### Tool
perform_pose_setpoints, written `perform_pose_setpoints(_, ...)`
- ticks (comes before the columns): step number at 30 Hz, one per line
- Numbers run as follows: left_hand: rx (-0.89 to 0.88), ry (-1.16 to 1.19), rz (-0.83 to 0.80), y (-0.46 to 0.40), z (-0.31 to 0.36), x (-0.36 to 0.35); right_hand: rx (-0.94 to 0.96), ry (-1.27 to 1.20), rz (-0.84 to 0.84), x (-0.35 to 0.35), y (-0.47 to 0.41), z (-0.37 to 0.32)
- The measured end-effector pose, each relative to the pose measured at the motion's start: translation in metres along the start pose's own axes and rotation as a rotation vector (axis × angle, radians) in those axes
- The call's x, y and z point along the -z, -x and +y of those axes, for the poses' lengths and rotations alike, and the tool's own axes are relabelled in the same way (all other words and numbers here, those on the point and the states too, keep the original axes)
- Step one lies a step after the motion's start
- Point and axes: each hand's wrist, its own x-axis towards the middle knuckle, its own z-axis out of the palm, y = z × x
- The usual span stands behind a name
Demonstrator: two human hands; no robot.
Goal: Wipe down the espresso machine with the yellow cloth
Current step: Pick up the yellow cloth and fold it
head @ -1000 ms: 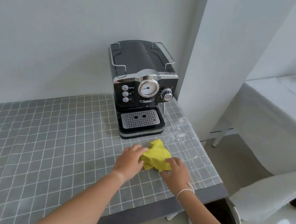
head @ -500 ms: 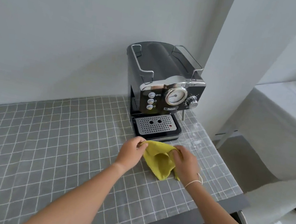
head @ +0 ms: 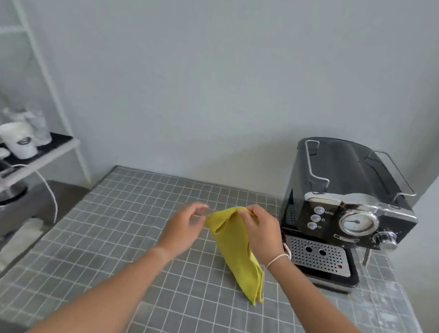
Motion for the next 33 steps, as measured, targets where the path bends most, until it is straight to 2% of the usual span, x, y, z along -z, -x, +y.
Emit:
perform_pose_setpoints(4,-0.029,-0.025,0.132,0.017,-0.013,0.025,0.002,-0.029,-0.078,-0.023,-0.015,-0.022)
perform_pose_setpoints(8,-0.071,-0.005,0.064,0.025,-0.023,0.040,0.001,-0.065,-0.114,-0.041,-0.024,-0.043)
perform_pose_setpoints(11,-0.108,-0.092,0.042,0.017,-0.029,0.047,-0.005,-0.076,-0.126,-0.056,-0.032,-0.059)
perform_pose_setpoints(18,-0.201,-0.184,0.149,-0.023,-0.054,0.080,-0.047,-0.081,-0.092,-0.090,-0.047,-0.085)
perform_pose_setpoints(22,-0.307,-0.171,0.119,-0.052,-0.073,0.105,-0.076,-0.067,-0.061,-0.112,-0.057,-0.097)
perform_pose_setpoints(26,-0.338,-0.083,0.062,-0.079,-0.089,0.132,-0.111,0.011,-0.046,-0.122,-0.066,-0.096)
perform_pose_setpoints(30,-0.415,-0.167,-0.015,-0.109,-0.084,0.155,-0.137,0.120,-0.062,-0.116,-0.078,-0.095)
perform_pose_setpoints(33,-0.469,-0.224,-0.014,-0.130,-0.062,0.165,-0.113,0.204,0.007,-0.103,-0.101,-0.104)
